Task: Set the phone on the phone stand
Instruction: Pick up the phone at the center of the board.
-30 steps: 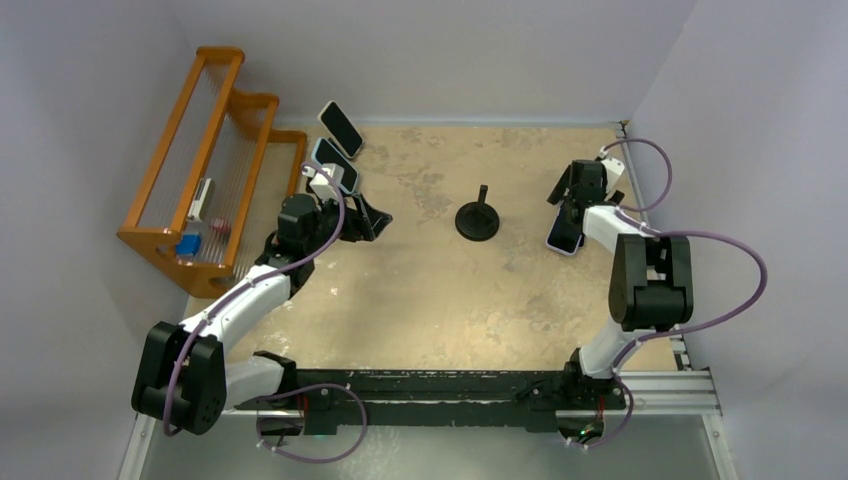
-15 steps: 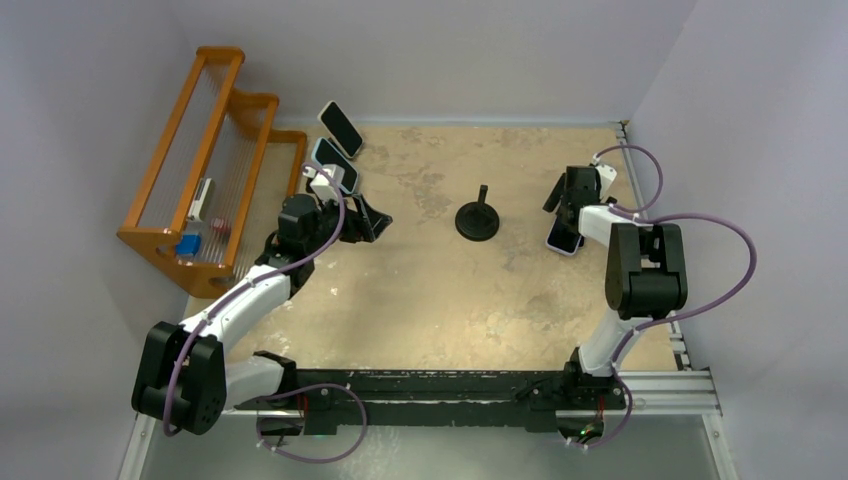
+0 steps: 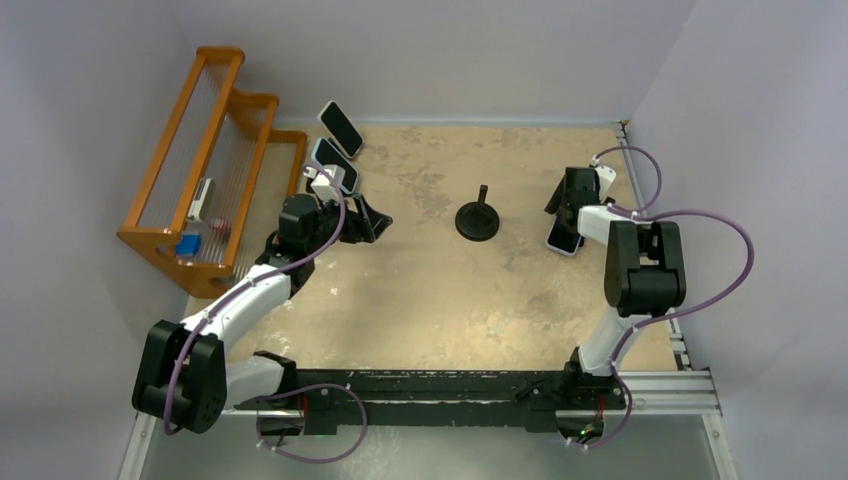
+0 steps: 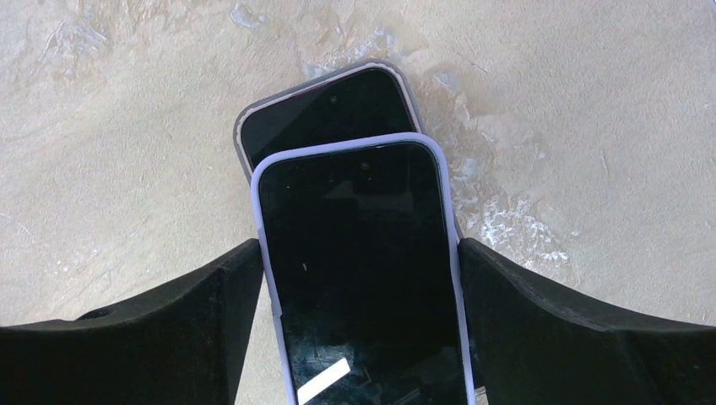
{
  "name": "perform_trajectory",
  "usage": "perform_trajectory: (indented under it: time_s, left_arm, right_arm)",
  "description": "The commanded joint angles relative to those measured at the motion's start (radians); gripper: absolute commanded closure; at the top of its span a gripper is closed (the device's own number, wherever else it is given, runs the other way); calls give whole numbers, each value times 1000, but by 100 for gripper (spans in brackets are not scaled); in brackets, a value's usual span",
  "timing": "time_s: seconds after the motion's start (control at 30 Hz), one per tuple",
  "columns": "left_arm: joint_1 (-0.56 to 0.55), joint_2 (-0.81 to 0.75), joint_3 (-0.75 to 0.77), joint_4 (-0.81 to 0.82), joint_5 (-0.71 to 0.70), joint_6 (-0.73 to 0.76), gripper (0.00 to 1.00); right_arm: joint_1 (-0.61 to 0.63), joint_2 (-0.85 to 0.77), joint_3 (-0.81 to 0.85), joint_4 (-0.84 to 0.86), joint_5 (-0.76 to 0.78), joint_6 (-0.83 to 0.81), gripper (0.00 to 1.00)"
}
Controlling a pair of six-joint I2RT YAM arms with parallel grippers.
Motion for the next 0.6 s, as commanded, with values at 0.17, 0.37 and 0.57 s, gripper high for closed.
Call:
perform_trajectory:
  time_s: [0.17,0.37,0.57]
  left_arm:
    - [-5,-4,42,22,13,-4,23]
    - [-6,-10,40,21,10,-2,23]
    - [-5,-6,40,28,16,-5,23]
  right_arm:
    - [-2,39,17,-1,1,14,36]
    - [-1,0,2,41,-23,-12,55]
    - [4,-129,-34,84,-84,-54,61]
